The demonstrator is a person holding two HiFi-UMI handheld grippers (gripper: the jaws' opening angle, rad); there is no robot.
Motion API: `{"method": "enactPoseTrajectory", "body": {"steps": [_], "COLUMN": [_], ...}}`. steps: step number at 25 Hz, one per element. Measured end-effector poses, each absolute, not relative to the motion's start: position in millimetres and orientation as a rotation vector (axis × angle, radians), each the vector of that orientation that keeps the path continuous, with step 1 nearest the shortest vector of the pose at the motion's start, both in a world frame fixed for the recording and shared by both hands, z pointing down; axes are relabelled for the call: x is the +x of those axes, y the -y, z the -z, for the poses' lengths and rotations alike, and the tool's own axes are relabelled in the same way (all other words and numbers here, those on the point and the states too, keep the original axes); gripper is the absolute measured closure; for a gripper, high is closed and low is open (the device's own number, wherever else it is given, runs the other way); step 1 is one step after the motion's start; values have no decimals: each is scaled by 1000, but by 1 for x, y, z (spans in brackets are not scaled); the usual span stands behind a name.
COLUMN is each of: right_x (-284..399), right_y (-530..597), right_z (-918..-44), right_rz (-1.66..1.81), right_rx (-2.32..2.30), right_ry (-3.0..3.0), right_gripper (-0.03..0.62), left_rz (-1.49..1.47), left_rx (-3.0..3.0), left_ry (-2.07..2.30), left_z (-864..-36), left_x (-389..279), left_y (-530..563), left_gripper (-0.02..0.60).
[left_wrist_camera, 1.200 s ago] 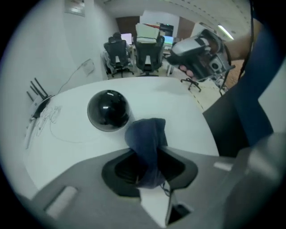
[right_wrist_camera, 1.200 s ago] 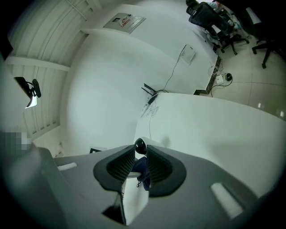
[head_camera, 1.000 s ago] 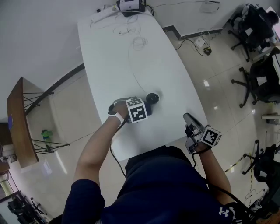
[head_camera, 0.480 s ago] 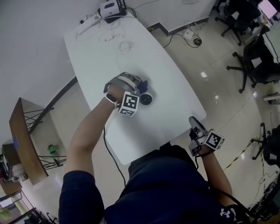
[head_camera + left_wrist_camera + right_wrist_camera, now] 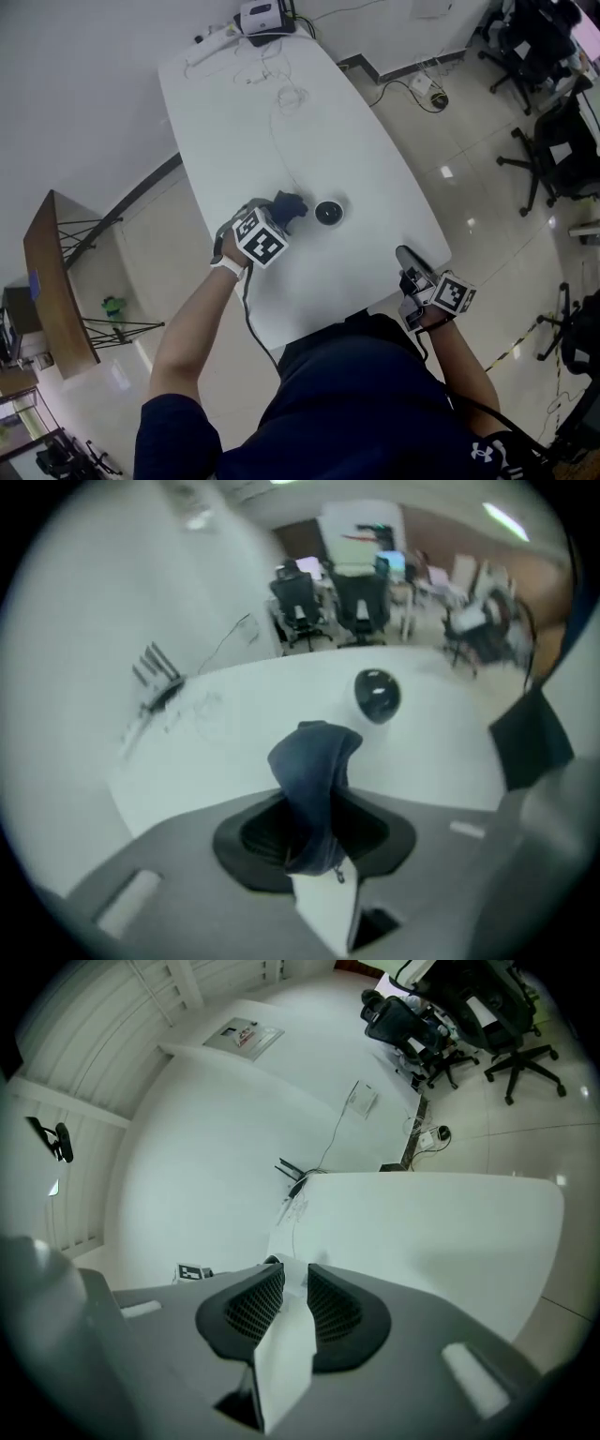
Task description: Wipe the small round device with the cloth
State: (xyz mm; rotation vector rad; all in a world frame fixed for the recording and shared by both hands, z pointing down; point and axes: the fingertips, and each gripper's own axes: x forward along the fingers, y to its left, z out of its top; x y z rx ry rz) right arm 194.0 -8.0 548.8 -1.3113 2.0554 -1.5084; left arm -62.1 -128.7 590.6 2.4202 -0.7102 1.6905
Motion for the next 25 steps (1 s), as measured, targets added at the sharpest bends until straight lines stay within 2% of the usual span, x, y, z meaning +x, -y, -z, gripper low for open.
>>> {"method": "enactPoseTrajectory", "body": {"steps": [3, 7, 10, 13, 16, 19, 25], "right_x": [185, 190, 220, 264, 289, 298, 266], "right_y": [15, 20, 19, 12, 6, -1, 6], "right_z": [-548, -547, -546, -543, -537, -540, -551], "right_rz": [1519, 1514, 1486, 1416, 1367, 1369, 1423], "right_rx": [-1302, -1302, -1412, -1581, -1632, -1643, -1573], "right_ry": [-2099, -2104, -2053, -1969, -1935, -1923, -1971], "right_gripper": [507, 507, 514, 522, 525, 525, 526], "left_rz": [-1144, -571, -199, 69, 228, 228, 204], "left_rx": [2214, 1910, 1678, 1522, 1439, 1439, 1403], "left_ry": [589, 380, 330, 418, 542, 576, 601], "left_z": [-588, -576, -568, -575, -586, -590, -601], "left_x": [-21, 60, 111, 134, 125, 112, 76], "left_y": [60, 7, 7, 39, 72, 74, 49], "left_gripper": [467, 468, 468, 468, 468, 468, 468]}}
